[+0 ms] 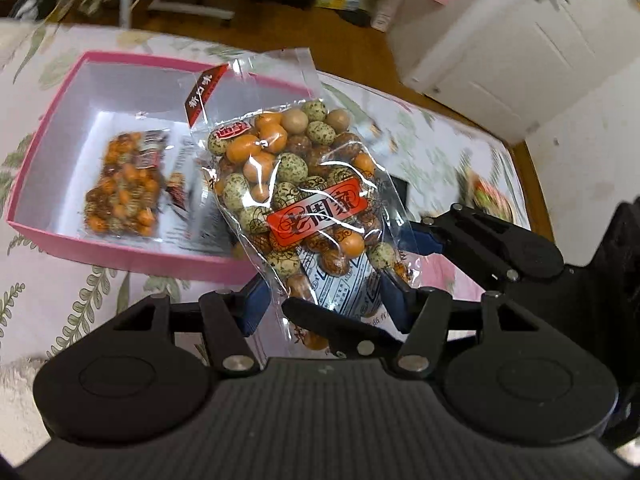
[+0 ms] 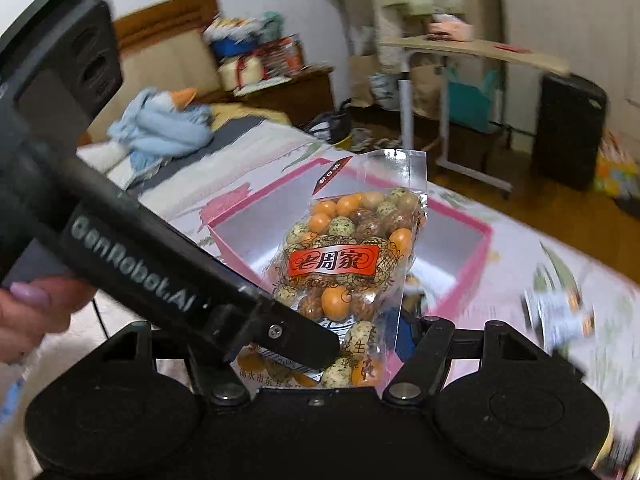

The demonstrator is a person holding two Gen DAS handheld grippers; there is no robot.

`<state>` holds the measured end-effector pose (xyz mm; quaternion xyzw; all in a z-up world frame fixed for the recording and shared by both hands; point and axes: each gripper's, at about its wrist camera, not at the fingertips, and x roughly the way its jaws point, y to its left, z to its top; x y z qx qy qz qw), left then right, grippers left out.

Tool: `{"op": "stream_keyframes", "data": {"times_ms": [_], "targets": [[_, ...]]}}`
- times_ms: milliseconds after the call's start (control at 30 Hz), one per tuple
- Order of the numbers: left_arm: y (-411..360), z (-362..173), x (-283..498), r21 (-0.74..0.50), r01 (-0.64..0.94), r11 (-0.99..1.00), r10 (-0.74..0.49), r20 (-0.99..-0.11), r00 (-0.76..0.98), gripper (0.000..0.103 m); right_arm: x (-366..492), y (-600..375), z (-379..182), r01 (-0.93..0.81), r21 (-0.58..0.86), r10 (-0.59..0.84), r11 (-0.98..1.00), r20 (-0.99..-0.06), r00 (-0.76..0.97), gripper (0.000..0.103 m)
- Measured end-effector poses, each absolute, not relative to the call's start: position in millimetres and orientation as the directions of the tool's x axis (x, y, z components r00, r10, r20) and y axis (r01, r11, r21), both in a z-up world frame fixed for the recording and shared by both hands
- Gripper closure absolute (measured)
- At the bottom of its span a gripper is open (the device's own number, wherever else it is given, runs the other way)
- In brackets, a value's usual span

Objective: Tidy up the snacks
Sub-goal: 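Carry the nut bag into the pink box and open both tools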

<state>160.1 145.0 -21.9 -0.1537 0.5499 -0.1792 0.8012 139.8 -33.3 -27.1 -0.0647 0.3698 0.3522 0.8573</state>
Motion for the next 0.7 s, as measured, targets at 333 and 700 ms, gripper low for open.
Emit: {"op": "stream_keyframes", "data": {"times_ms": [333, 700], "targets": [[199, -84, 242, -0.558, -0.107, 0.823, -0.531, -0.823, 0.204, 0.045, 225, 11, -52, -0.797, 0.107, 0.544, 0.594, -0.784, 0.300, 0.030], [201, -124, 266, -0.582, -0.137, 0.802, -0.569, -0.813, 0.122, 0.045, 257, 15, -74, -0.801, 0.209, 0.528, 0.561, -0.835, 0.152, 0.030]]}}
